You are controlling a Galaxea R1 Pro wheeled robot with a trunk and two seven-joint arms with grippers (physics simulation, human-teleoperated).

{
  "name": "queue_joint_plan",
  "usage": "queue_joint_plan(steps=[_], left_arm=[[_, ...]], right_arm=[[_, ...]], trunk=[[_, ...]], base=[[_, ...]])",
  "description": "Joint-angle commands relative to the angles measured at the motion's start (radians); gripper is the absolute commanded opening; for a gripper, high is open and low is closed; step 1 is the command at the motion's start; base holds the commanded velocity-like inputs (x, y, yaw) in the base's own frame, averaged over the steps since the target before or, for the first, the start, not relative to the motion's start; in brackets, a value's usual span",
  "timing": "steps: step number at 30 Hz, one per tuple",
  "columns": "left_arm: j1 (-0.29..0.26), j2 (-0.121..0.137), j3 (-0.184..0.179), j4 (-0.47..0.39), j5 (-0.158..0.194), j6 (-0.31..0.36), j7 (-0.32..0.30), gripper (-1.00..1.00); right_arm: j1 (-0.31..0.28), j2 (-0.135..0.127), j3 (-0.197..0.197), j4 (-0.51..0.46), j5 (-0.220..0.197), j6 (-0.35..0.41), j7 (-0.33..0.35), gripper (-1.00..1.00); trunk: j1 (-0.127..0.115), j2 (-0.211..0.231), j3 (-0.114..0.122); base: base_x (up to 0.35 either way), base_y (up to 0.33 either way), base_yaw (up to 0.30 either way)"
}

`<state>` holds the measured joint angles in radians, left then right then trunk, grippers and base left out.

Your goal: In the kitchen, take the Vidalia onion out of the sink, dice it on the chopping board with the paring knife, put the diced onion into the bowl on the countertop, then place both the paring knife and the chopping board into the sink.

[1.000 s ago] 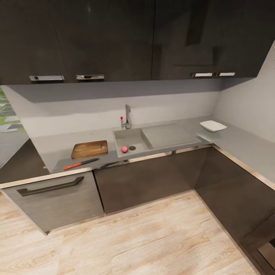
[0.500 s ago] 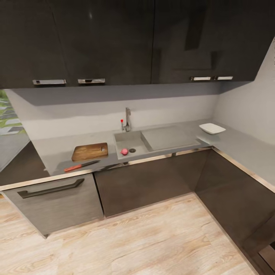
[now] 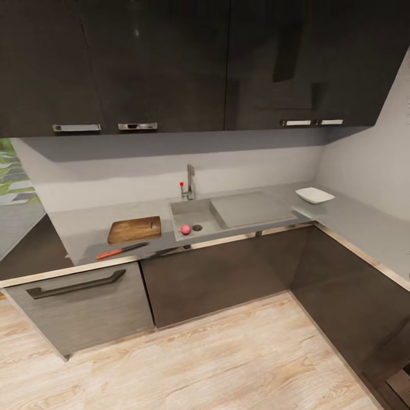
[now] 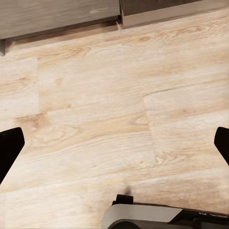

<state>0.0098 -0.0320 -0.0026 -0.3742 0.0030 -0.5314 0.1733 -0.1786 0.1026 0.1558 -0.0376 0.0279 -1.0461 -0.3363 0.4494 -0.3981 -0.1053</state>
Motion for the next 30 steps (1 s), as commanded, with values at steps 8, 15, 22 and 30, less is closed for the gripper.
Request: queue_joint_plan(steps=[8, 15, 22, 30], left_arm=[[0.0, 0.0, 0.0, -0.002, 0.0, -0.001, 0.003, 1.0], [0.0, 0.0, 0.0, -0.002, 0.0, -0.001, 0.003, 1.0], [0.001, 0.0, 0.0, -0.002, -0.001, -0.001, 0.003, 1.0], [0.0, 0.0, 0.0, -0.002, 0.0, -0.001, 0.003, 1.0]], right_arm=[[-0.001, 0.0, 0.007, 0.001, 0.003, -0.001, -0.01, 1.0], [-0.001, 0.0, 0.007, 0.001, 0.002, -0.001, -0.01, 1.0], [-0.001, 0.0, 0.007, 0.001, 0.002, -0.001, -0.01, 1.0], [-0.001, 0.0, 0.007, 0.001, 0.002, -0.001, -0.01, 1.0]], trunk=[[0.001, -0.002, 0.009], [0.001, -0.002, 0.018], [0.001, -0.002, 0.026], [0.001, -0.002, 0.036]], base=[[0.0, 0.0, -0.162], [0.0, 0.0, -0.195], [0.0, 0.0, -0.197], [0.0, 0.0, -0.198]])
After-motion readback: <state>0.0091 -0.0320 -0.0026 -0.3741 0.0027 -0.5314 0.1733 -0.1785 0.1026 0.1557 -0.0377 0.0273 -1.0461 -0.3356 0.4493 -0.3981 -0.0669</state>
